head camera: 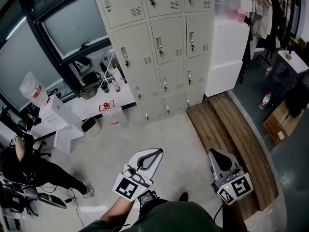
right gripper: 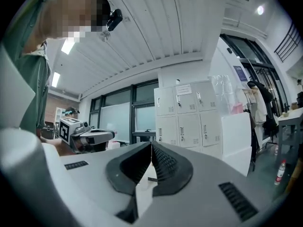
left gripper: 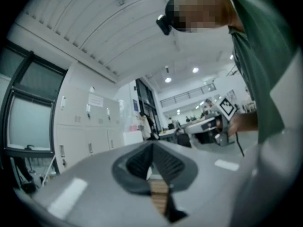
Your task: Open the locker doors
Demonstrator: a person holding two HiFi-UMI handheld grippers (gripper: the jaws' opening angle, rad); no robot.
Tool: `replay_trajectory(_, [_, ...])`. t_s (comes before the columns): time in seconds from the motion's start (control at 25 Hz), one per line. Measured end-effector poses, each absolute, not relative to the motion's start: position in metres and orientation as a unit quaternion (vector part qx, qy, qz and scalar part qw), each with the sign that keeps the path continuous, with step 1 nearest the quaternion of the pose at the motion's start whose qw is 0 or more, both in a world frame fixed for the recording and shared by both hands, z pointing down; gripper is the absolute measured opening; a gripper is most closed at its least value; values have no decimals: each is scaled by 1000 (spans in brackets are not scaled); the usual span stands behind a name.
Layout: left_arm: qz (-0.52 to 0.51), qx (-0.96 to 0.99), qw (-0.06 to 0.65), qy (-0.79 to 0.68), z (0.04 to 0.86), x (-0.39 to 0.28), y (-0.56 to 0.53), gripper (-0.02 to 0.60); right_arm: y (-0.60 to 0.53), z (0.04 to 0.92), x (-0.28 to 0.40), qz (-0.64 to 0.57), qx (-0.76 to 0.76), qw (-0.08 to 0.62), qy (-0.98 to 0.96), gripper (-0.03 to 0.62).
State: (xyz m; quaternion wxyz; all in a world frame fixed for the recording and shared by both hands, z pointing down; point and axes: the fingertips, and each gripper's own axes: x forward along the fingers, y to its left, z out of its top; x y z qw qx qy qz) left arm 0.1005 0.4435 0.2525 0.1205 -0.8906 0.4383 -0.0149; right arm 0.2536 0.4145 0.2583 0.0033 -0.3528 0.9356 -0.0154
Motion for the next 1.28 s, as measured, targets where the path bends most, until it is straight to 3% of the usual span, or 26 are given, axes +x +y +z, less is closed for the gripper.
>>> replay_trajectory(0.6, [-36,-856,99,507,267,67,371,-5,322,280,229,-37,-300,-8,953,6])
replay_trajectory(1.28, [-7,-863,86,497,277,-28,256,-5,212,280,128,-33,-315,-30,948,6])
